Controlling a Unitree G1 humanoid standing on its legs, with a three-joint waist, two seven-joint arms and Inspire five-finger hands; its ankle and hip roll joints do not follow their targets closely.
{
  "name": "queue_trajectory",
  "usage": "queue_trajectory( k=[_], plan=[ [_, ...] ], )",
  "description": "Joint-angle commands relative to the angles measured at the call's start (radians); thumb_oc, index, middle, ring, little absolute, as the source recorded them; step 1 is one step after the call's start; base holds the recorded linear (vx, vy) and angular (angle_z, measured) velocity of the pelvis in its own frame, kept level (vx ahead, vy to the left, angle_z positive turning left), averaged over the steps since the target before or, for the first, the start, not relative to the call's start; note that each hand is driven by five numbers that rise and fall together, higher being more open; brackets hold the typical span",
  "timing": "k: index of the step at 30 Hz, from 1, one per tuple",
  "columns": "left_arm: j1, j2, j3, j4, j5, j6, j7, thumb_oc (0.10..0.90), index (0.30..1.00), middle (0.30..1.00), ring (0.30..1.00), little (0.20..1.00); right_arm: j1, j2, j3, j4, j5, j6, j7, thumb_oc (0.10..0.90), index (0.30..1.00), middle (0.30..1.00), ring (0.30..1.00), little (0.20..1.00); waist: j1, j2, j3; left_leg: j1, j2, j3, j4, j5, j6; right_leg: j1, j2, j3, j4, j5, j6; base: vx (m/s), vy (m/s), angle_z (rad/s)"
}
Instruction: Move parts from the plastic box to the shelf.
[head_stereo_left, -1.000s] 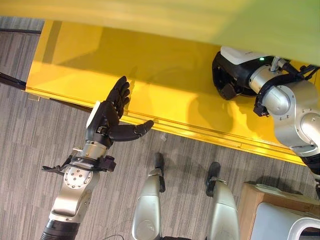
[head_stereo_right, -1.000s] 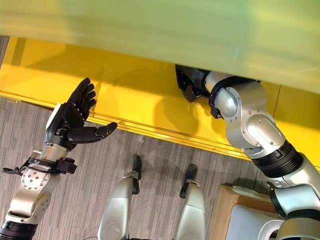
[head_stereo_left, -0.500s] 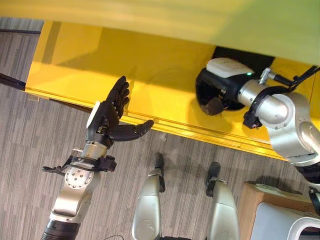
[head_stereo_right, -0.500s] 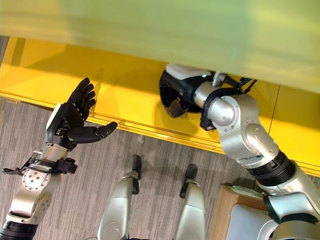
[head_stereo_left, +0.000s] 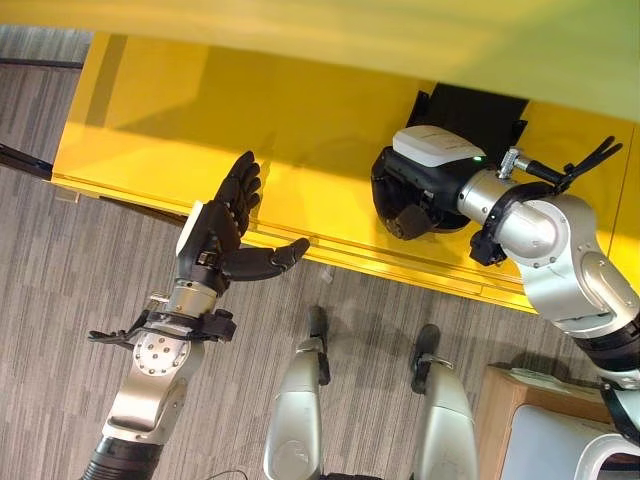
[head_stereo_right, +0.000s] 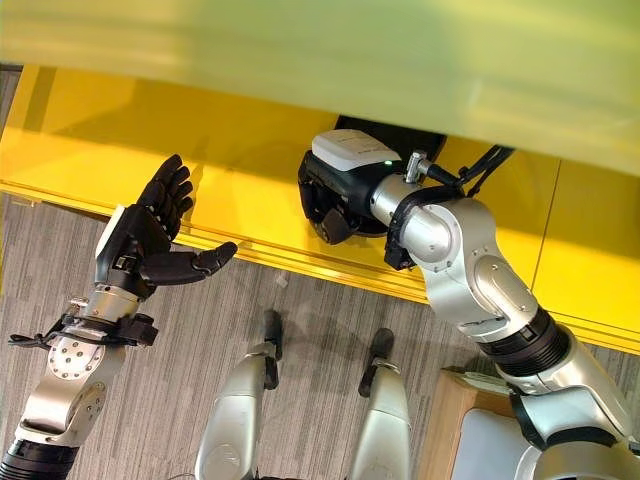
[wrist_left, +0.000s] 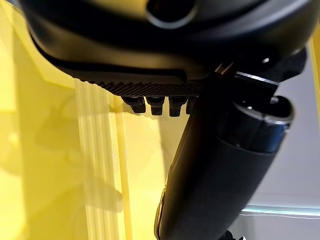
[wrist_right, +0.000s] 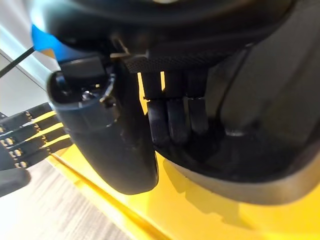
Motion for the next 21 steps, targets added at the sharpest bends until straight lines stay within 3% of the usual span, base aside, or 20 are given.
queue_trajectory(
  k=[1, 8, 21],
  plan=[
    [0.08, -0.005, -0.105, 0.019, -0.003, 0.084, -0.033, 0.9, 1.0, 1.0, 1.0, 1.0, 0.043, -0.076, -0.006, 0.026, -0.148, 0.002, 0.004, 0.4, 0.3, 0.3, 0.3, 0.3, -0.05, 0.006, -0.002, 0.022, 0.003, 0.02, 0.048, -0.103, 0.021, 0.015, 0.043, -0.018, 0.01, -0.052, -0.014, 0.04, 0.005, 0.01],
    [0.092, 0.0, -0.095, 0.017, -0.012, 0.09, -0.04, 0.9, 1.0, 1.0, 1.0, 1.0, 0.034, -0.137, -0.044, -0.001, -0.254, -0.056, -0.029, 0.4, 0.3, 0.3, 0.3, 0.3, -0.057, 0.004, -0.002, 0.027, 0.005, 0.023, 0.044, -0.1, 0.02, 0.018, 0.049, -0.014, 0.01, -0.054, -0.017, 0.01, 0.0, 0.0],
    [0.109, 0.014, -0.073, 0.006, -0.029, 0.097, -0.054, 0.9, 1.0, 1.0, 1.0, 1.0, 0.014, -0.215, -0.057, -0.03, -0.24, -0.115, -0.033, 0.4, 0.3, 0.3, 0.3, 0.3, -0.058, 0.003, -0.002, 0.022, 0.006, 0.02, 0.051, -0.102, 0.02, 0.016, 0.051, -0.013, 0.018, -0.06, -0.019, 0.0, 0.0, 0.0]
  ],
)
